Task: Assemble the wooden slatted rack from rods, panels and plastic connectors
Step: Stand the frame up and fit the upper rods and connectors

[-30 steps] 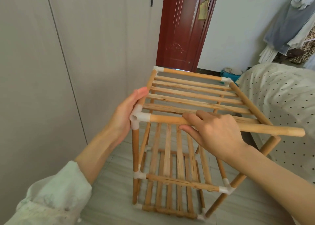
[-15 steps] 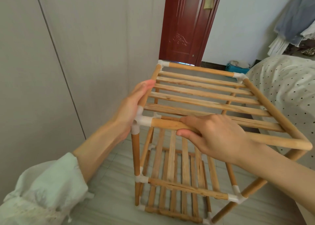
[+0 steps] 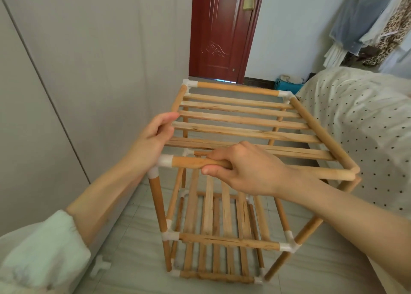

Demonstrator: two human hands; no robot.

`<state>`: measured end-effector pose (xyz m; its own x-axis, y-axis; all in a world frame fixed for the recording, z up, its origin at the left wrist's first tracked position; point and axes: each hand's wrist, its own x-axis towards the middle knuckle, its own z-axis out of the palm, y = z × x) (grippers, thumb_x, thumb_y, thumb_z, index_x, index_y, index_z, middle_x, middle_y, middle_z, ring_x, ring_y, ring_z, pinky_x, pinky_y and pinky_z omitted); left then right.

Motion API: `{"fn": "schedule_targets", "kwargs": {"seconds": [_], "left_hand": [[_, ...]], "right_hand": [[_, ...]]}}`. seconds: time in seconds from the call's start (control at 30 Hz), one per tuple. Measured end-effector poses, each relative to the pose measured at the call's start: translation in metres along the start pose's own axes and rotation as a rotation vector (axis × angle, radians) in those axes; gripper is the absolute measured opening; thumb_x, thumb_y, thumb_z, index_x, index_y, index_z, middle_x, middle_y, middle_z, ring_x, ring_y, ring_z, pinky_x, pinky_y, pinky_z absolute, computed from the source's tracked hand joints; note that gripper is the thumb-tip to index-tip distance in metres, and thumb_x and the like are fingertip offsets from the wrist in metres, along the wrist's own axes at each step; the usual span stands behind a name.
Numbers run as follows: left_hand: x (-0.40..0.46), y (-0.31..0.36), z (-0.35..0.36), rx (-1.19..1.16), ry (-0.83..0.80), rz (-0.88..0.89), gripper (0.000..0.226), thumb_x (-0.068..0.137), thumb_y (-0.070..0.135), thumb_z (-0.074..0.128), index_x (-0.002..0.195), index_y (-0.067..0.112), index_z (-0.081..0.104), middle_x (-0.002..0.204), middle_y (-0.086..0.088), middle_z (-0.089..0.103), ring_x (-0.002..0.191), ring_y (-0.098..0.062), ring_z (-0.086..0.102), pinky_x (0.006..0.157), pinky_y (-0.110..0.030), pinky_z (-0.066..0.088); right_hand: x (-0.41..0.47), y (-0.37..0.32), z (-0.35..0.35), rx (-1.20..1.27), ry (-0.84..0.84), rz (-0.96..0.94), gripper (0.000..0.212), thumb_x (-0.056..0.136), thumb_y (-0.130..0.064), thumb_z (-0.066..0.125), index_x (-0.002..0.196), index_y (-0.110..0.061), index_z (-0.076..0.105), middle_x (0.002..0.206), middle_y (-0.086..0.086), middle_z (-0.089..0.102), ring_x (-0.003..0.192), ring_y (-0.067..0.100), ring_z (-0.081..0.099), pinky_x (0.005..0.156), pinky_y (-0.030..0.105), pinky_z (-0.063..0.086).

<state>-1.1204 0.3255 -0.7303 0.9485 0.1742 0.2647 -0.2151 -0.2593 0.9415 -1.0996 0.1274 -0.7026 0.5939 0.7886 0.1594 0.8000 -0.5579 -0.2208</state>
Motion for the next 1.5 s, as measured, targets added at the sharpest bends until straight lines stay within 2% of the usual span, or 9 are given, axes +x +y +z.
{"fn": "schedule_targets", "kwargs": {"seconds": [0.2,0.3,0.53,0.73,0.83,0.93,1.17,1.3,1.5], "left_hand": [[0.010,0.001,0.009,0.156,0.033,-0.006,0.030,0.101,0.009,0.034,0.115,0.025,0.055,0.132,0.005,0.051,0.120,-0.008,0.044,0.090,-0.012,0.032],[0.008,0.003,0.008,0.126,0.056,-0.027,0.029,0.101,0.012,0.035,0.119,0.021,0.056,0.132,0.002,0.053,0.124,-0.013,0.045,0.097,-0.019,0.033],[-0.057,-0.031,-0.017,-0.086,0.138,-0.068,0.030,0.103,0.021,0.031,0.123,0.016,0.053,0.121,0.003,0.057,0.110,-0.008,0.054,0.092,-0.026,0.047],[-0.138,-0.140,-0.059,-0.061,0.392,-0.337,0.022,0.099,0.002,0.037,0.098,0.015,0.056,0.106,-0.007,0.058,0.092,-0.017,0.056,0.073,-0.024,0.046],[-0.172,-0.211,-0.079,0.110,0.362,-0.522,0.023,0.097,-0.001,0.039,0.106,0.008,0.059,0.105,-0.009,0.060,0.081,-0.011,0.057,0.066,-0.014,0.047],[-0.193,-0.290,-0.092,0.348,0.199,-0.651,0.030,0.092,-0.006,0.044,0.118,0.001,0.058,0.119,-0.018,0.059,0.107,-0.029,0.059,0.091,-0.025,0.042],[-0.174,-0.413,-0.097,0.808,-0.247,-0.736,0.062,0.090,0.000,0.034,0.147,0.023,0.028,0.157,-0.011,0.011,0.141,-0.029,0.021,0.113,-0.035,0.024],[-0.171,-0.437,-0.079,0.970,-0.246,-0.737,0.044,0.097,0.017,0.041,0.140,0.017,0.035,0.144,-0.014,0.029,0.127,-0.032,0.038,0.100,-0.036,0.035],[-0.183,-0.418,-0.067,0.642,-0.015,-0.742,0.035,0.084,-0.006,0.053,0.115,0.007,0.062,0.118,-0.016,0.050,0.106,-0.036,0.056,0.091,-0.032,0.042]], "right_hand": [[-0.010,0.000,0.004,-0.204,0.119,0.035,0.040,0.093,-0.055,0.035,0.106,-0.029,0.062,0.062,-0.014,0.047,0.053,0.004,0.044,0.053,0.025,0.036],[-0.017,-0.014,0.011,-0.306,0.250,0.081,0.036,0.098,-0.042,0.041,0.124,-0.024,0.058,0.096,-0.006,0.064,0.084,0.020,0.062,0.067,0.028,0.044],[-0.020,-0.074,0.067,-0.284,0.503,-0.310,0.031,0.087,-0.016,0.048,0.112,-0.009,0.065,0.112,0.010,0.065,0.106,0.026,0.058,0.087,0.037,0.045],[0.004,-0.107,0.170,-0.024,0.092,-0.186,0.036,0.089,-0.026,0.038,0.109,-0.015,0.066,0.094,0.002,0.068,0.079,0.024,0.067,0.066,0.031,0.051],[0.017,-0.106,0.235,0.039,-0.285,-0.013,0.041,0.100,-0.030,0.034,0.139,-0.017,0.042,0.129,0.008,0.055,0.117,0.029,0.051,0.091,0.039,0.044],[0.030,-0.097,0.290,0.181,-0.549,0.157,0.050,0.102,-0.034,0.033,0.149,-0.022,0.022,0.146,0.008,0.038,0.131,0.028,0.037,0.103,0.039,0.036],[0.076,-0.065,0.358,0.479,-0.588,0.402,0.045,0.101,-0.033,0.037,0.144,-0.021,0.033,0.138,0.005,0.049,0.122,0.023,0.049,0.103,0.031,0.037],[0.082,-0.047,0.372,0.531,-0.622,0.502,0.038,0.101,-0.031,0.038,0.137,-0.020,0.044,0.129,0.005,0.055,0.117,0.022,0.052,0.094,0.026,0.040],[0.063,-0.044,0.363,0.706,-0.707,0.639,0.028,0.100,-0.022,0.038,0.115,-0.011,0.060,0.105,0.004,0.064,0.085,0.015,0.060,0.073,0.021,0.047]]}}
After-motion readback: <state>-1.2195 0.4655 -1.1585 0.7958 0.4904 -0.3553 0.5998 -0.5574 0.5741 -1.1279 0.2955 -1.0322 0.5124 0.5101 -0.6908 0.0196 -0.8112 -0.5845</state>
